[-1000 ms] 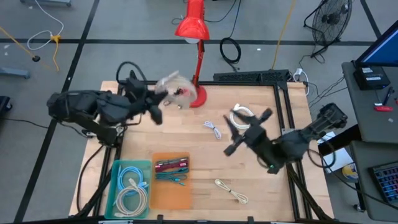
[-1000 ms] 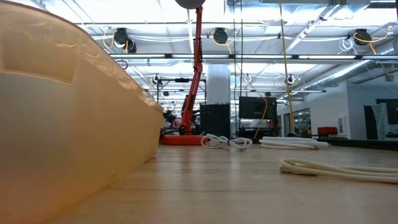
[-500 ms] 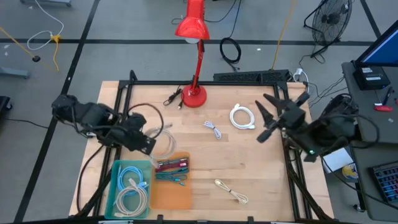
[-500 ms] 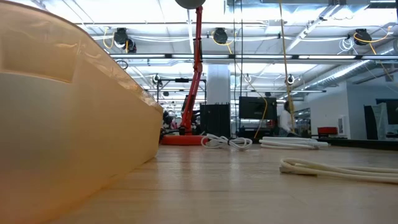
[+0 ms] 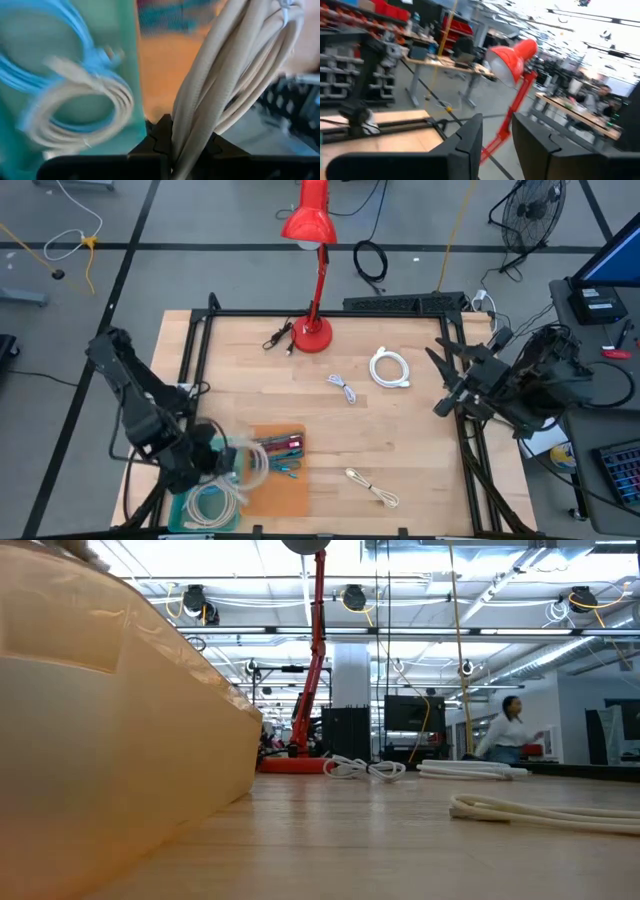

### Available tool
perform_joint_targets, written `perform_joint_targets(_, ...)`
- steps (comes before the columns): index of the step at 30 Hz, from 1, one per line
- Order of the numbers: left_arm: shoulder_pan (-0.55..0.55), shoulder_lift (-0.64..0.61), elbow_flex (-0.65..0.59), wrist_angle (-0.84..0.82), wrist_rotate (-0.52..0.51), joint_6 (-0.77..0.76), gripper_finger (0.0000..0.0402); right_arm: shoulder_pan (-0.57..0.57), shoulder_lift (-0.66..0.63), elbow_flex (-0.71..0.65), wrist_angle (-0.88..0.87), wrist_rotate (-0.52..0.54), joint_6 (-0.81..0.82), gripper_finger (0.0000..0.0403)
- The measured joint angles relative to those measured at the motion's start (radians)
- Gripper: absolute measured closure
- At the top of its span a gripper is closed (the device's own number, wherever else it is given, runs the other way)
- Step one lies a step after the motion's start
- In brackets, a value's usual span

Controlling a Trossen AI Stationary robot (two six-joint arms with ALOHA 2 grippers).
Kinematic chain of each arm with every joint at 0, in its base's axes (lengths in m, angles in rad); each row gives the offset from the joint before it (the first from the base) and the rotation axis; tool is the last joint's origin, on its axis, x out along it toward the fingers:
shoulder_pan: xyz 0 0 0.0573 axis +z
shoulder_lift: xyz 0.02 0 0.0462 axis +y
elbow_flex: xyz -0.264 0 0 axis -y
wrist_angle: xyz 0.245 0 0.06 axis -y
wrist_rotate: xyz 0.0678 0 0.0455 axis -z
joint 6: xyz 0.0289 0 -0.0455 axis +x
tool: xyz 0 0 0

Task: Pick & Place USB Port
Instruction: Put the bottom brown USB cable into the blue bin

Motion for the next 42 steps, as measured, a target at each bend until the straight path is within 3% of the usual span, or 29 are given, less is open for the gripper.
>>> perform_joint_targets(5,-0.01,0.002,-0.153,0.238,0.009,-0.007,0.0374,0.023,0.001,0.0,-0.004,0.041,-0.002,0.0314)
perform_joint_targets(12,0.01,0.002,-0.145,0.154,0.014,-0.012,0.0374,0.056,0.0,-0.012,-0.001,0.064,0.002,0.0314)
perform_joint_targets(17,0.025,0.003,-0.009,-0.046,0.067,-0.014,0.0374,0.056,0.0,-0.04,0.0,0.067,0.021,0.0314)
perform_joint_targets(25,0.026,0.097,0.355,-0.567,0.254,-0.027,0.0374,0.042,0.0,-0.094,0.003,0.067,0.082,0.0314)
perform_joint_targets(33,0.006,0.116,0.279,-0.551,0.515,0.019,0.0374,-0.002,-0.019,-0.1,0.022,0.066,0.081,0.0314)
perform_joint_targets(39,-0.002,0.104,0.206,-0.424,0.373,0.008,0.0375,-0.027,-0.041,-0.1,0.023,0.063,0.081,0.0314)
perform_joint_targets(42,0.012,0.087,0.157,-0.328,0.379,0.008,0.0375,-0.036,-0.045,-0.1,0.023,0.054,0.081,0.0314)
